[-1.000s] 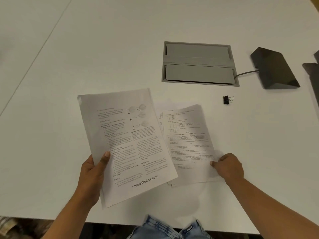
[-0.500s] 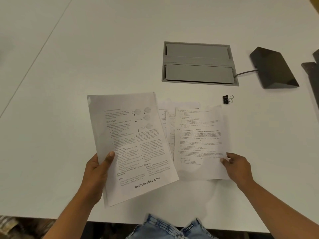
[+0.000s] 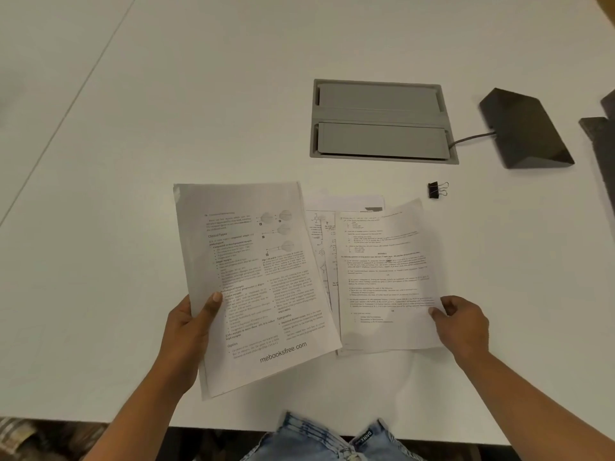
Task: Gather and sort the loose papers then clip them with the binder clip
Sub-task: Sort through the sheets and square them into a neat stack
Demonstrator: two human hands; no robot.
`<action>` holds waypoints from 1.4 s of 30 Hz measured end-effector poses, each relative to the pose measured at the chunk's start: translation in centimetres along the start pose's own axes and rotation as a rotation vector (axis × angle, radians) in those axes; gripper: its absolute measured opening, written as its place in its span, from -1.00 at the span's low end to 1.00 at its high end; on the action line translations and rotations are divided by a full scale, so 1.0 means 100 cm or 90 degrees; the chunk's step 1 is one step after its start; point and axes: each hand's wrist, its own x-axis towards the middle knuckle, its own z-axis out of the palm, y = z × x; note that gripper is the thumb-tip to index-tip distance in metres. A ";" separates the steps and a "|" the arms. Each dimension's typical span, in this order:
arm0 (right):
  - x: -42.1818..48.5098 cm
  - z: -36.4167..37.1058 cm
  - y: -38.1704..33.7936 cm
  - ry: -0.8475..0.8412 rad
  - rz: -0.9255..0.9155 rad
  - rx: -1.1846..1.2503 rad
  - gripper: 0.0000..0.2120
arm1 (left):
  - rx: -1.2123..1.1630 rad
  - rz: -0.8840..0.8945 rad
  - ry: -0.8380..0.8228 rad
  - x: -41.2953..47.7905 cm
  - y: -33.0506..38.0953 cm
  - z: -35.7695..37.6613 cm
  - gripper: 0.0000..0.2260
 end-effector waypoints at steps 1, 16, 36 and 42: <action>0.000 0.000 0.001 -0.006 0.006 0.018 -0.83 | -0.001 -0.001 0.001 0.000 0.000 0.000 -0.78; -0.033 -0.043 0.000 -0.231 0.081 0.454 -0.74 | -0.016 -0.014 0.009 0.008 -0.001 0.002 -0.84; -0.063 -0.038 -0.089 -0.450 -0.060 0.501 -0.66 | -0.081 -0.027 -0.221 -0.018 0.038 0.088 -0.73; -0.057 -0.035 -0.107 -0.390 -0.115 0.464 -0.68 | -0.022 0.019 -0.243 -0.008 0.051 0.097 -0.59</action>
